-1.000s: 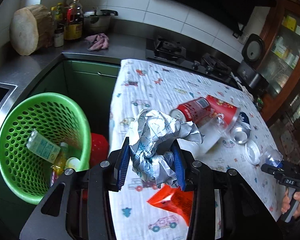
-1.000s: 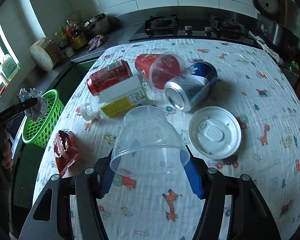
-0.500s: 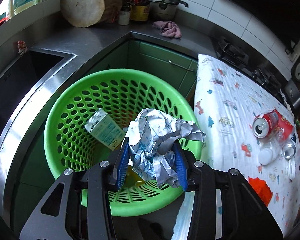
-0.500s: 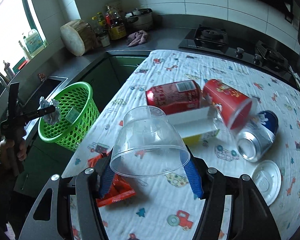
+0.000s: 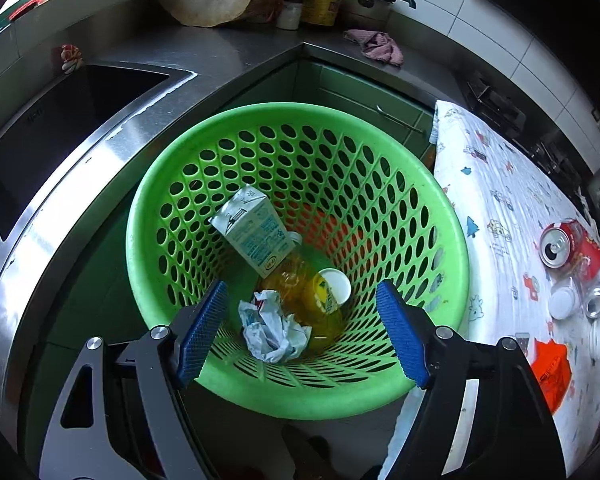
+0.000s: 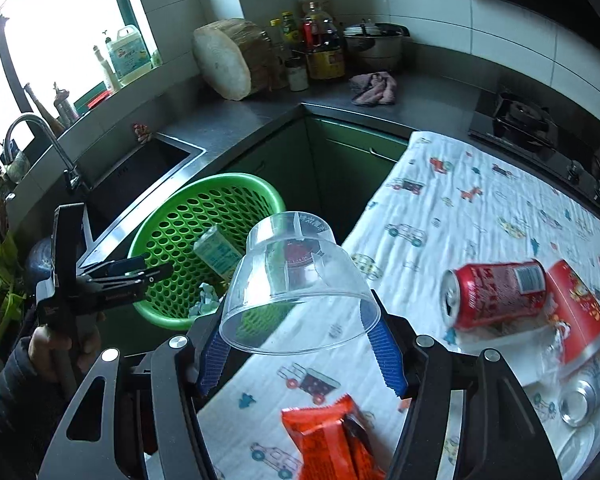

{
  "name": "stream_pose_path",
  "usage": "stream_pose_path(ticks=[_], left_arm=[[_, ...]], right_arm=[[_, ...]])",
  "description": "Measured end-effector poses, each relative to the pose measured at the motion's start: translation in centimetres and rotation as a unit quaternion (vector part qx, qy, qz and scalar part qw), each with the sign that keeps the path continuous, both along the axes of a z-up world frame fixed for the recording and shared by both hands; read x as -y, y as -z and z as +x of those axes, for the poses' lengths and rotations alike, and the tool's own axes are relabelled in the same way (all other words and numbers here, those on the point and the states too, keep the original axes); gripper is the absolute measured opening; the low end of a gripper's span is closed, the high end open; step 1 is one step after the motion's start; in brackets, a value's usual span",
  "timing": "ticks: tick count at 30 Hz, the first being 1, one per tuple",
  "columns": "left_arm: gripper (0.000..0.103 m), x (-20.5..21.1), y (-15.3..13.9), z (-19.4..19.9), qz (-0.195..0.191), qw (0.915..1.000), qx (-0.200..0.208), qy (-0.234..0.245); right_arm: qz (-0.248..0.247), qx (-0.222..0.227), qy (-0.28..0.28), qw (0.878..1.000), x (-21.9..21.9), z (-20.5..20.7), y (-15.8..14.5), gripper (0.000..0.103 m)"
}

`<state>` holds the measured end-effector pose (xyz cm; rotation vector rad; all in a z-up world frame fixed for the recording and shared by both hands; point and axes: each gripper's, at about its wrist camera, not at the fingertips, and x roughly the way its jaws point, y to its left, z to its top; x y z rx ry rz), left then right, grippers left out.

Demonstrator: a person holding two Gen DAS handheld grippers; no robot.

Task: Collect trash
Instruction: 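Drop the foil from the left gripper and the clear cup from the right gripper into the basket, then grasp the red snack bag with the left gripper while the right gripper grasps the white lid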

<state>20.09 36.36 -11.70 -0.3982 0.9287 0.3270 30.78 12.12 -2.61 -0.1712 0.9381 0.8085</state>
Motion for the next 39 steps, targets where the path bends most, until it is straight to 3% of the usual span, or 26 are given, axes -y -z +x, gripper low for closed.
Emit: stream_pose_path(ticks=[9, 18, 20, 22, 23, 30, 39], left_arm=[[0.080, -1.2, -0.5, -3.0, 0.004, 0.9996, 0.011, -0.024], [0.082, -2.2, -1.3, -5.7, 0.006, 0.9986, 0.023, -0.046], [0.083, -2.3, -1.2, -6.1, 0.004, 0.9985, 0.023, -0.050], [0.084, -2.4, -1.0, -6.4, 0.002, 0.9984, 0.021, -0.053], [0.084, -2.5, -1.0, -6.6, 0.003, 0.9983, 0.021, -0.054], [0.084, -1.8, -1.1, -6.8, -0.001, 0.9983, 0.023, -0.054], [0.084, 2.5, -2.3, -5.9, 0.005, 0.9993, 0.032, -0.016]], right_arm=[[-0.007, 0.001, -0.075, 0.997, -9.1, 0.1, 1.0, 0.061], [-0.016, -0.012, -0.101, 0.995, -15.0, 0.6, 3.4, 0.061], [-0.016, -0.015, -0.104, 0.994, -15.9, 0.7, 3.9, 0.064], [-0.011, -0.018, -0.105, 0.994, -16.4, 0.7, 4.0, 0.074], [-0.008, -0.014, -0.105, 0.994, -16.3, 0.6, 3.9, 0.079], [0.011, -0.004, -0.089, 0.996, -12.5, 0.1, 2.3, 0.084], [0.027, -0.019, 0.010, 0.999, -0.7, -0.3, 2.4, 0.086]])
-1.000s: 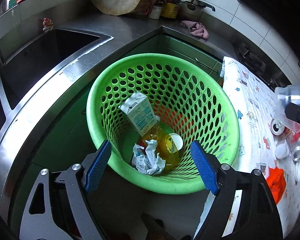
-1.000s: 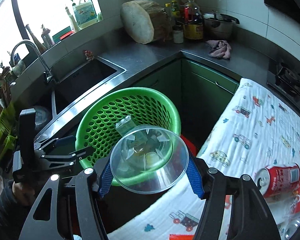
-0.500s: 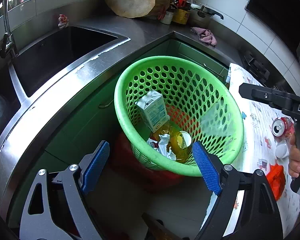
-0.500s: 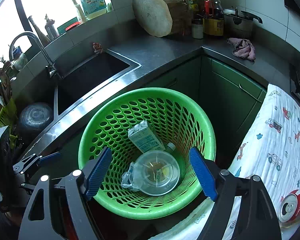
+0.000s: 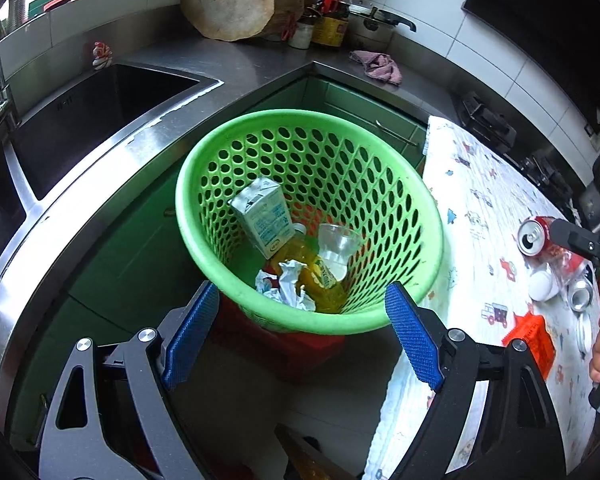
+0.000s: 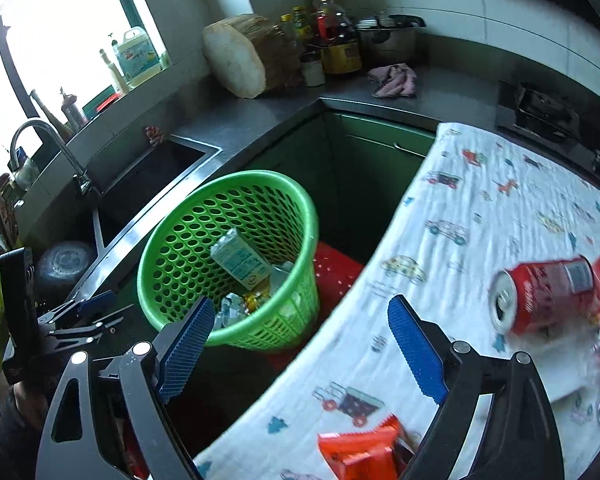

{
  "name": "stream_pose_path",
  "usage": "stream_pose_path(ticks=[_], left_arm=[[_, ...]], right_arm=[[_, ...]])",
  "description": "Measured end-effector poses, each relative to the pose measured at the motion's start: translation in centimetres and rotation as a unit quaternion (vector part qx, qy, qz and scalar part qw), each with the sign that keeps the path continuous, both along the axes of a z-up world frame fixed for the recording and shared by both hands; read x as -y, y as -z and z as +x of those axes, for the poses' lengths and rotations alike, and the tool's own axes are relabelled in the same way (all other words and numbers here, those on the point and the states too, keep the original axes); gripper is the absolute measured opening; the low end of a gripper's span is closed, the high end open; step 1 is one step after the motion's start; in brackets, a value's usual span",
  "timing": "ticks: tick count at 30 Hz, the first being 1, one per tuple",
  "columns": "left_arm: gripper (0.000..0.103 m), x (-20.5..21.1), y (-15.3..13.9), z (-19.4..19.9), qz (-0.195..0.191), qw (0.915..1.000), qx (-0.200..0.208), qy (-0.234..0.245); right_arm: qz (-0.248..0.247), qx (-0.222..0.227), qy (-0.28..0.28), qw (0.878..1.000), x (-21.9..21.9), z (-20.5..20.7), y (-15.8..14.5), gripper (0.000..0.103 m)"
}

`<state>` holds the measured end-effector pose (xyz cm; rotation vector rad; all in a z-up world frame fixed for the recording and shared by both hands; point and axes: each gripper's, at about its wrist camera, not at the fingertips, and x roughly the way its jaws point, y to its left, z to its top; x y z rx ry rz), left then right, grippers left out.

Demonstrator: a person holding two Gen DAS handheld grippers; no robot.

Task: Collect trash
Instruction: 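Grasp the red snack bag with the left gripper while the right gripper grasps the white lid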

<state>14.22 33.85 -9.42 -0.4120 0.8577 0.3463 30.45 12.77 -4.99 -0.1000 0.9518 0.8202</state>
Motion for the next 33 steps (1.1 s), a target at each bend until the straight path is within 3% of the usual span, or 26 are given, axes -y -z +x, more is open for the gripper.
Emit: stream_pose_path(ticks=[7, 16, 19, 25, 29, 33], left_arm=[[0.086, 4.4, -1.3, 0.7, 0.005, 0.9994, 0.017, 0.028], [0.089, 11.0, -1.5, 1.8, 0.000, 0.9974, 0.017, 0.070], [0.093, 13.2, -1.6, 2.2, -0.003, 0.9964, 0.014, 0.083], [0.093, 17.8, -1.4, 3.6, -0.033, 0.9935, -0.010, 0.108], [0.093, 20.3, -0.1, 5.2, -0.081, 0.9912, -0.040, 0.097], [0.093, 22.3, 1.1, 6.7, -0.098, 0.9900, -0.067, 0.075]], right_arm=[[-0.024, -0.001, 0.086, 0.996, 11.3, -0.6, 1.3, 0.088], [-0.053, -0.007, 0.181, 0.982, 24.6, -1.2, 2.7, 0.091], [-0.058, -0.009, 0.208, 0.976, 27.9, -1.3, 3.0, 0.093], [-0.053, -0.012, 0.254, 0.966, 33.1, -1.7, 3.6, 0.093], [-0.052, -0.012, 0.273, 0.961, 35.5, -2.0, 4.1, 0.093], [-0.045, -0.018, 0.277, 0.960, 37.1, -2.3, 4.5, 0.093]])
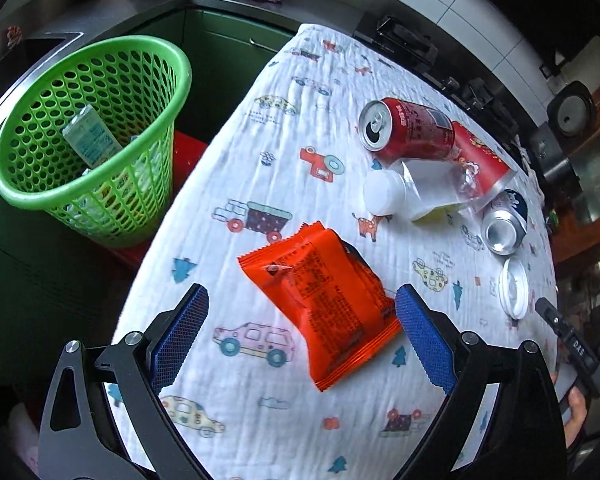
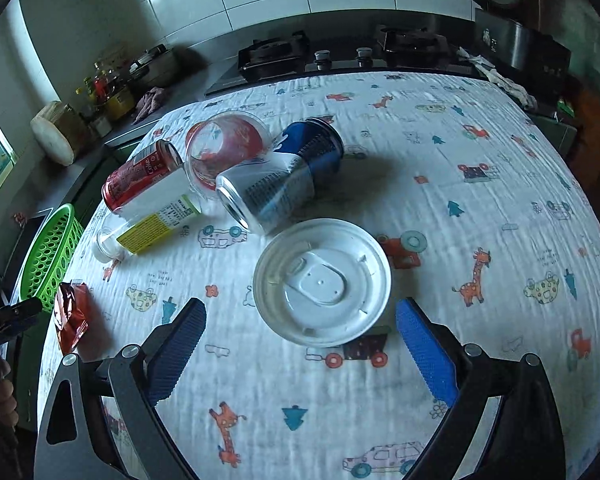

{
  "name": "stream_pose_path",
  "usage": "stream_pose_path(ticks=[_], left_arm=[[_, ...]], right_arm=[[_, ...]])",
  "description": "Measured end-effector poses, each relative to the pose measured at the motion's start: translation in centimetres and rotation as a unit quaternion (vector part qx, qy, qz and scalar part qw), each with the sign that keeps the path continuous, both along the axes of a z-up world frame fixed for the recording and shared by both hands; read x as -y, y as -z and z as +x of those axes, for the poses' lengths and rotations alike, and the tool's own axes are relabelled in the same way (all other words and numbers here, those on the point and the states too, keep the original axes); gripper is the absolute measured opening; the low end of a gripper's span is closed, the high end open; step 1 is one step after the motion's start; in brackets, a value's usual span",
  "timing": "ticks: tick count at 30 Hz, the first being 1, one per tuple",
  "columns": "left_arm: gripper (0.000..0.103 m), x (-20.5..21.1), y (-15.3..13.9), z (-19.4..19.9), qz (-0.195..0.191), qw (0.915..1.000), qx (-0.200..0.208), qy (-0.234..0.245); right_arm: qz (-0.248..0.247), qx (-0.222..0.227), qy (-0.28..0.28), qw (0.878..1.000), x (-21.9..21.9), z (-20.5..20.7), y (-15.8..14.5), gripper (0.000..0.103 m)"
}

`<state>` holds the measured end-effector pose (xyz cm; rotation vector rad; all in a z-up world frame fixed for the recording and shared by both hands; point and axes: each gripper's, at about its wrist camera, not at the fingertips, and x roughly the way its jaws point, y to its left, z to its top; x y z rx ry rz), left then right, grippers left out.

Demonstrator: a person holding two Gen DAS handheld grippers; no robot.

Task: Collect trash
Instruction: 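Grasp the red snack bag with the left gripper while the right gripper grasps the white lid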

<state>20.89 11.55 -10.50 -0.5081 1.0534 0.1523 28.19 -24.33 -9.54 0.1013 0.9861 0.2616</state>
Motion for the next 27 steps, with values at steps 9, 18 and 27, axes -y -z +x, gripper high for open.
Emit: stream_pose_path(ticks=[9, 18, 27], left_arm=[[0.093, 3.1, 1.7, 3.0, 0.017, 0.9983, -0.049, -0.028], [0.093, 4.3, 3.1, 4.5, 0.055, 0.9944, -0.086, -0.028], [0.093, 4.9, 3.1, 4.6, 0.059, 0.9945, -0.085, -0.016]], right_arm=[[-0.003, -0.004, -0.009, 1.000, 1.4, -0.2, 1.5, 0.093], [-0.020, -0.009, -0.031, 0.999, 0.4, 1.7, 2.9, 0.095], [-0.055, -0.019, -0.059, 0.997, -1.3, 3.7, 4.5, 0.095]])
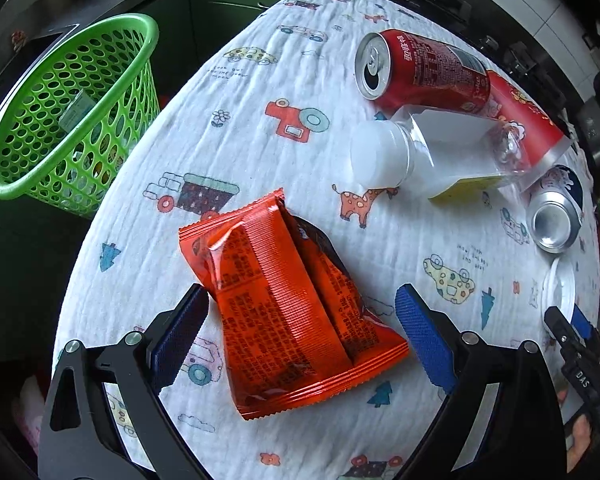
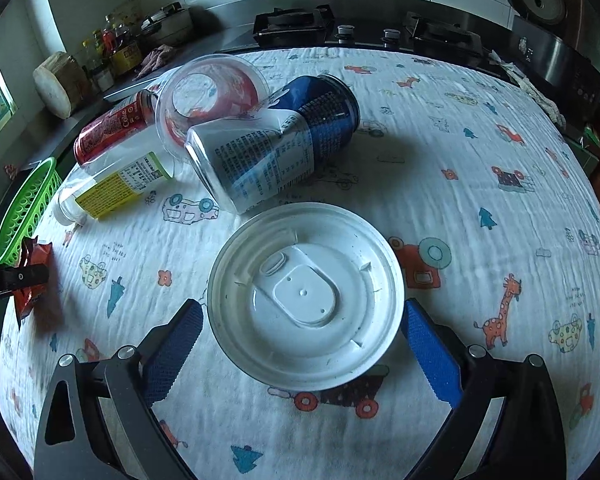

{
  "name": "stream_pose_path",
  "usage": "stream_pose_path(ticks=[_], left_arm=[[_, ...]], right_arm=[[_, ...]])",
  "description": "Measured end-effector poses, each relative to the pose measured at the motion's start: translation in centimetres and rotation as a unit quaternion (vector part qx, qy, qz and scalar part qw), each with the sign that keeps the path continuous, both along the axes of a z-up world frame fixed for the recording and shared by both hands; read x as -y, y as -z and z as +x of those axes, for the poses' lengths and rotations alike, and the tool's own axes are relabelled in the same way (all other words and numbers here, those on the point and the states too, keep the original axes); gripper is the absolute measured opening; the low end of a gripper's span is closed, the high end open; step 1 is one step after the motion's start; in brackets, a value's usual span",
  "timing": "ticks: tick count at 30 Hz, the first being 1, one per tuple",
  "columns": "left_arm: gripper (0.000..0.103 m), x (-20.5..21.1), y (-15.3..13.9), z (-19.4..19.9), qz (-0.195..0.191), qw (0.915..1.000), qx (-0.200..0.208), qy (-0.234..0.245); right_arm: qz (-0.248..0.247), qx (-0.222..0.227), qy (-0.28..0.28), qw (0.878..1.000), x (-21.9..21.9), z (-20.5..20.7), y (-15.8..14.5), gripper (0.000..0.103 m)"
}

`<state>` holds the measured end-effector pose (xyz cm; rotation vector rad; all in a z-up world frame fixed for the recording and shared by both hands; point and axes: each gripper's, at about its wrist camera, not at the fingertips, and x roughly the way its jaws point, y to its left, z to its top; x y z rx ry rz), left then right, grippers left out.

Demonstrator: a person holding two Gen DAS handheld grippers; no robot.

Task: Collect trash
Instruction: 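Grasp the red snack bag with the left gripper while the right gripper grasps the white lid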

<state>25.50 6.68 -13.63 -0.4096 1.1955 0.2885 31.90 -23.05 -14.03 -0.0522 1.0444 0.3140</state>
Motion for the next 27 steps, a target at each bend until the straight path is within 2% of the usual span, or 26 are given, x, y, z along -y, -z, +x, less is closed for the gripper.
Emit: stream_pose_path(ticks=[7, 14, 27], left_arm=[[0.093, -0.2, 0.4, 0.1, -0.006, 1.0000, -0.005, -0.001], [0.091, 0.5, 0.5, 0.2, 0.000, 0.9999, 0.000, 0.012], [0.048, -0.3, -0.4, -0.6, -0.011, 0.9987, 0.033, 0.038]], right_arm=[[-0.028, 0.005, -0.003, 1.000, -0.9, 0.4, 0.7, 0.095], [-0.035, 0.012, 0.002, 0.999, -0.8, 0.3, 0.8, 0.090], [-0.028, 0.026, -0.002, 0.999, -0.9, -2.5, -1.1, 0.090]])
